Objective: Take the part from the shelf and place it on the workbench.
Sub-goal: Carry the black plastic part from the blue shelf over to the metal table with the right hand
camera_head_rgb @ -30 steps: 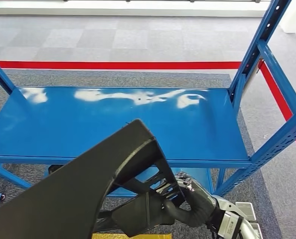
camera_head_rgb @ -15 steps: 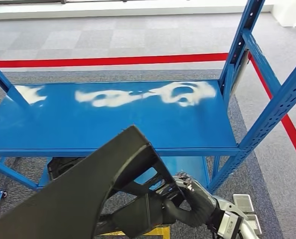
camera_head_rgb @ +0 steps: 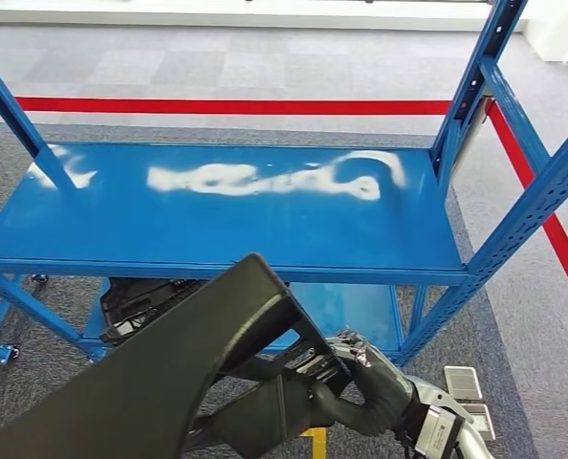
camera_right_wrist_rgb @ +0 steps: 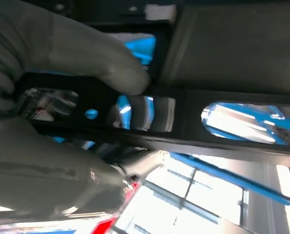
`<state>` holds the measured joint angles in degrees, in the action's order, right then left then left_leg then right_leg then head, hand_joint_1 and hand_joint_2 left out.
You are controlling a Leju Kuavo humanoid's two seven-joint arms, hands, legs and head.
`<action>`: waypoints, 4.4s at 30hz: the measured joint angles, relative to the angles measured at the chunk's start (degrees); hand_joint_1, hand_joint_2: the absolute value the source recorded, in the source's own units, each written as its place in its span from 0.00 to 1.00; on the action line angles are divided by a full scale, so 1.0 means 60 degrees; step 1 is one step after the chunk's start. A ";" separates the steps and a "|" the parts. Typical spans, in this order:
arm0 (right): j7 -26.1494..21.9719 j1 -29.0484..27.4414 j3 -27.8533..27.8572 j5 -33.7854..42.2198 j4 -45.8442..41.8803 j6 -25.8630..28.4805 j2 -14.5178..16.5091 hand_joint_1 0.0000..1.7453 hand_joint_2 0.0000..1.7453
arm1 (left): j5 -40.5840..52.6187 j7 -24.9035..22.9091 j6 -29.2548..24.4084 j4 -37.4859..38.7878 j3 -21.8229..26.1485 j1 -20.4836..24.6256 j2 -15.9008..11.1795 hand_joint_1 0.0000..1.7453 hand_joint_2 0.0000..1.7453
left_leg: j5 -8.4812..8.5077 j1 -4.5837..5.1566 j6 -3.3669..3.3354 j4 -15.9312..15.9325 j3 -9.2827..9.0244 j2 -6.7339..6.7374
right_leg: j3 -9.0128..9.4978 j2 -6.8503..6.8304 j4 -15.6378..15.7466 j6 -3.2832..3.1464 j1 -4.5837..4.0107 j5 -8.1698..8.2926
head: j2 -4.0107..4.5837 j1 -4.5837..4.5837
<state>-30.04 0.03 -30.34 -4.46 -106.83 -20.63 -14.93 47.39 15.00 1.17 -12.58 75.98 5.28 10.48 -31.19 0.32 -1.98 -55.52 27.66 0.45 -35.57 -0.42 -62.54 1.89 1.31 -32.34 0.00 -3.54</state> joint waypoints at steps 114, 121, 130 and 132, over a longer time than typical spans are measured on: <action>-0.0693 0.0981 -0.1286 -0.0613 0.0819 0.0182 0.0364 1.00 1.00 | 0.1099 -0.0468 -0.1020 -0.0001 -0.0710 0.0096 -0.0556 0.00 1.00 | 0.0202 -0.0121 0.0573 -0.1780 0.1757 0.0182 | 0.0816 -0.0768 0.0457 -0.0360 -0.0002 -0.0105 | 0.0000 -0.0023; -0.0709 0.0977 -0.1301 -0.0576 0.0763 0.0236 0.0361 1.00 1.00 | 0.1212 -0.0523 -0.1004 -0.0001 -0.0839 0.0073 -0.0546 0.00 1.00 | 0.0489 -0.0001 0.0112 -0.0654 0.1218 0.0197 | 0.1001 -0.0822 0.0312 -0.0051 -0.0011 -0.0477 | 0.0000 -0.0013; -0.0614 0.0979 -0.1326 -0.0490 0.0811 0.0113 0.0187 1.00 1.00 | 0.1199 -0.0515 -0.0926 -0.0001 -0.0884 0.0211 -0.0394 0.00 1.00 | 0.0353 -0.0017 0.0065 -0.0671 0.1005 -0.0987 | 0.0165 0.0546 -0.0170 -0.0061 0.0015 0.0133 | 0.0000 0.0002; -0.0595 0.1010 -0.1337 -0.0460 0.0829 0.0099 0.0157 1.00 1.00 | 0.1199 -0.0515 -0.0915 -0.0001 -0.0886 0.0237 -0.0368 0.00 1.00 | 0.0321 -0.0041 0.0167 -0.0712 0.1047 -0.1225 | 0.0365 0.0850 0.0370 -0.0098 0.0024 0.0291 | 0.0000 -0.0001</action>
<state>-33.60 6.09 -38.36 -7.22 -101.86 -20.04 -13.99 54.58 11.91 -4.32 -12.59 70.66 6.71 8.27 -29.26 0.07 -0.98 -59.79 33.94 -6.90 -33.38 4.68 -60.33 1.30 1.46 -30.59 0.00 -3.54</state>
